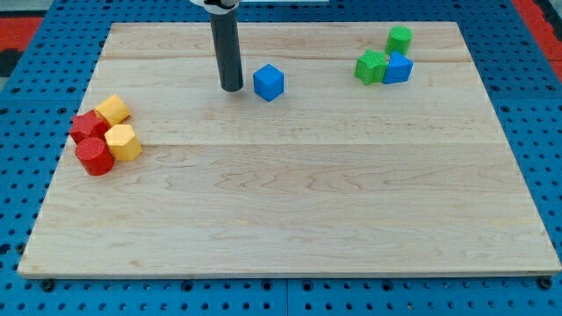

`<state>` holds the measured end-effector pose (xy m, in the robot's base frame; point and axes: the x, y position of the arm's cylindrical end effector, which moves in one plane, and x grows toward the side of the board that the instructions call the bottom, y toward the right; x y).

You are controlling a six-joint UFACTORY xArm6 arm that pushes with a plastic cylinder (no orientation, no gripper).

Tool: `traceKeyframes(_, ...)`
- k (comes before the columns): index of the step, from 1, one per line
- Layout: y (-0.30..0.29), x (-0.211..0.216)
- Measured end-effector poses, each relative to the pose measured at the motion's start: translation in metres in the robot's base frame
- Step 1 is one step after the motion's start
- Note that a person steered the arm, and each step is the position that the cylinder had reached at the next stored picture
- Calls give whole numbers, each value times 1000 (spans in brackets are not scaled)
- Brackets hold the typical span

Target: Move the blue cube to the top right

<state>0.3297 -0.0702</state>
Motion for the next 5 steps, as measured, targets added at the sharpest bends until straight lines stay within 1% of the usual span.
traceKeyframes(1,93,-10)
traceKeyframes(2,116,-4)
traceKeyframes(3,94,47)
traceKeyframes(4,92,74)
traceKeyframes(5,129,32)
